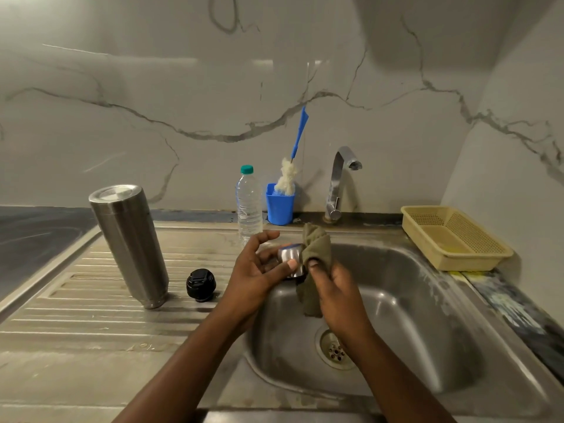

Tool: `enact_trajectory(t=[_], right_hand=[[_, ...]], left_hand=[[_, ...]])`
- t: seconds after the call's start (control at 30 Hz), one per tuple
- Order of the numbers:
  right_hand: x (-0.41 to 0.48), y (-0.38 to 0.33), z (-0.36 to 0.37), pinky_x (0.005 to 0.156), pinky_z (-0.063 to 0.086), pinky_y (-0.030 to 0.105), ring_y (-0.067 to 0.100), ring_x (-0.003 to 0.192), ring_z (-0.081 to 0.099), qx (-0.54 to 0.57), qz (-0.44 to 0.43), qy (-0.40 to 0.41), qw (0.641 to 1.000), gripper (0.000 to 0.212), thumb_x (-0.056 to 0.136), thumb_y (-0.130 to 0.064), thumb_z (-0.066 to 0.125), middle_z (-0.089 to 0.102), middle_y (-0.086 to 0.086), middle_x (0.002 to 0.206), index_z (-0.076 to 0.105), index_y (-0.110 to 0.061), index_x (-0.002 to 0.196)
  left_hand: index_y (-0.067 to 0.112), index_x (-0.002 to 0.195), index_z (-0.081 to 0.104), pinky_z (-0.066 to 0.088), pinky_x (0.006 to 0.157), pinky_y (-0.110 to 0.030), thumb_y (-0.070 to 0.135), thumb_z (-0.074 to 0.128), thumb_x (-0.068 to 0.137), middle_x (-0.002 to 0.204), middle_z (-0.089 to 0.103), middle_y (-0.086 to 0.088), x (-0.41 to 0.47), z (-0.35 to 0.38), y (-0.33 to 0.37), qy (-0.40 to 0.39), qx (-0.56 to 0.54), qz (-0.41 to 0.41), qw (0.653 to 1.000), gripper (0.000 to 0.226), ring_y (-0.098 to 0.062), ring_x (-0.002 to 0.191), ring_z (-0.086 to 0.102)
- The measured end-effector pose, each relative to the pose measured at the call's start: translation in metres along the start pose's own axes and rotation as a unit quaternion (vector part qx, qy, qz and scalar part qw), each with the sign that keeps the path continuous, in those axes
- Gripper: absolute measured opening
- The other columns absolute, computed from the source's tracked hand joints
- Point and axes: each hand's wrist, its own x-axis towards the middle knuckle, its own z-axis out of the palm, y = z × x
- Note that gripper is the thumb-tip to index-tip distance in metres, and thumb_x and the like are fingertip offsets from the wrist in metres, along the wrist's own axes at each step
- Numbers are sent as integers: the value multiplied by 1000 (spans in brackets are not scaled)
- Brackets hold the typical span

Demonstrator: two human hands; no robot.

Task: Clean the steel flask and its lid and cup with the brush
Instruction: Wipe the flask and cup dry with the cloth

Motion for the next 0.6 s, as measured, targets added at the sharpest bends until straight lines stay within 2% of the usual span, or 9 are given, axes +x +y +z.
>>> enact_trajectory(t=[0.07,0.1,0.17,0.2,0.27,0.33,0.43,0.5,0.6], right_hand=[[-2,0,-1,75,53,22,-1,84,70,-48,-65,-32,996,24,104,-21,60,75,-20,91,69,-27,126],[-3,0,-2,81,52,19,-5,94,69,-61,-82,-49,994,33,104,-18,60,75,-22,102,65,-27,135],[-3,-2,-2,102,50,25,1,122,63,-67,-100,-49,992,45,105,-15,59,70,-16,130,55,-27,148],[-3,-3,-2,104,51,30,5,123,64,-58,-99,-45,992,41,106,-16,58,70,-13,130,58,-28,145],[0,-7,-2,97,58,35,7,107,71,4,-55,-13,998,26,106,-23,55,77,-12,112,67,-30,128],[3,-8,-3,89,59,30,6,98,74,66,15,8,998,20,107,-29,53,79,-13,100,71,-33,115],[6,-5,-3,89,57,34,17,104,74,114,56,4,992,24,106,-29,54,79,0,107,73,-25,121],[4,-4,-2,81,57,31,18,99,75,110,49,3,993,22,104,-24,59,79,2,103,74,-22,119],[0,-4,-2,73,56,31,15,82,73,53,-19,2,998,17,101,-18,64,78,1,91,76,-24,112]], left_hand=[[15,139,54,59,102,-49,4,77,90,118,77,-12,-2,1,-2,-1,10,2,1000,55,-31,112,74],[15,137,56,59,102,-48,7,78,90,118,77,-13,-4,3,-2,-7,10,4,1000,53,-33,114,74],[13,137,56,60,101,-44,6,75,91,121,75,-15,-5,6,-2,-22,4,6,1000,50,-34,117,72],[13,138,55,60,100,-42,4,73,92,124,74,-16,-5,7,-2,-28,-6,4,1000,49,-34,119,71],[15,143,52,59,101,-43,2,71,94,128,72,-18,-5,6,-2,-43,-31,-4,999,54,-35,121,70],[18,147,49,58,103,-47,3,69,95,131,72,-18,-4,4,-2,-53,-46,-12,997,58,-34,122,70],[16,144,52,60,100,-44,5,66,97,131,71,-17,-3,5,-3,-24,-80,-27,996,51,-30,121,71],[11,138,58,62,95,-39,6,65,98,128,71,-17,-2,7,-3,10,-104,-42,994,41,-29,117,73],[13,130,63,62,97,-37,23,72,92,120,76,-9,-2,8,-6,46,-46,-31,997,41,-24,114,74]])
